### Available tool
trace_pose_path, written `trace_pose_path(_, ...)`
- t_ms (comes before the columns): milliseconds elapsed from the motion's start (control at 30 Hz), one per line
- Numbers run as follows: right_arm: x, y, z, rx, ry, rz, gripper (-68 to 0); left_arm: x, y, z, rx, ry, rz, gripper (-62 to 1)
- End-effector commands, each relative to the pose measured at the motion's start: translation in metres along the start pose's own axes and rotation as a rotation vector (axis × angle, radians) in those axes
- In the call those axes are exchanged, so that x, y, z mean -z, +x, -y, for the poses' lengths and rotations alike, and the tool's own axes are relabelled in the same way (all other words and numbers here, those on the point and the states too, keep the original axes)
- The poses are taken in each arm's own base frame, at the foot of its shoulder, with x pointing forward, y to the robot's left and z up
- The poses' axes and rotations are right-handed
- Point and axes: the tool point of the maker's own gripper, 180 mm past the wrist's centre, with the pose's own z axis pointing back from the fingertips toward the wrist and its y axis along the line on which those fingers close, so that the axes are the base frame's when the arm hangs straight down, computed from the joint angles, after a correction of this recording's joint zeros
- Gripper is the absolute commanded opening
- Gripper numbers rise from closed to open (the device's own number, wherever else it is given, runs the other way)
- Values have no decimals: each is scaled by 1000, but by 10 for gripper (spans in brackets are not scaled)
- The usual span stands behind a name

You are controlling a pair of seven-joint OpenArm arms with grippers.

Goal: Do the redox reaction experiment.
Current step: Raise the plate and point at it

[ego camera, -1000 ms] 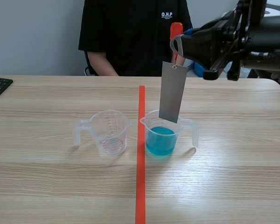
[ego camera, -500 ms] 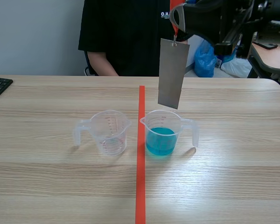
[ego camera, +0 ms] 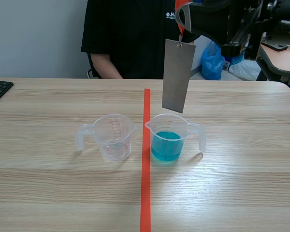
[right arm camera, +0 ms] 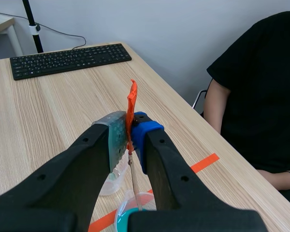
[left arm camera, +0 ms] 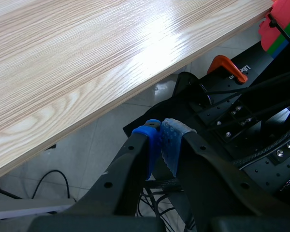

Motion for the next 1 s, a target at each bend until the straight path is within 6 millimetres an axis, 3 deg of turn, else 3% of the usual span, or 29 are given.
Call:
trace_pose_path(0, -2, 11, 4, -16, -6, 30, -660, 5, 10, -11, 28, -1, 42, -569)
trace_pose_path(300, -2, 11, 4, -16, -5, 31, -660, 45, 51, -113, 102, 44, 71, -569)
trace_pose_path(500, -2, 11, 4, -16, -5, 31, -660, 73, 108, -167, 114, -6, 161, -569)
trace_pose_path(767, -2, 13, 3, -6, 0, 40, -660, 113, 199, -202, 193, -39, 350, -569)
trace_pose_path(967, -2, 13, 3, -6, 0, 40, -660, 175, 217, -182, 223, -120, 308, -569)
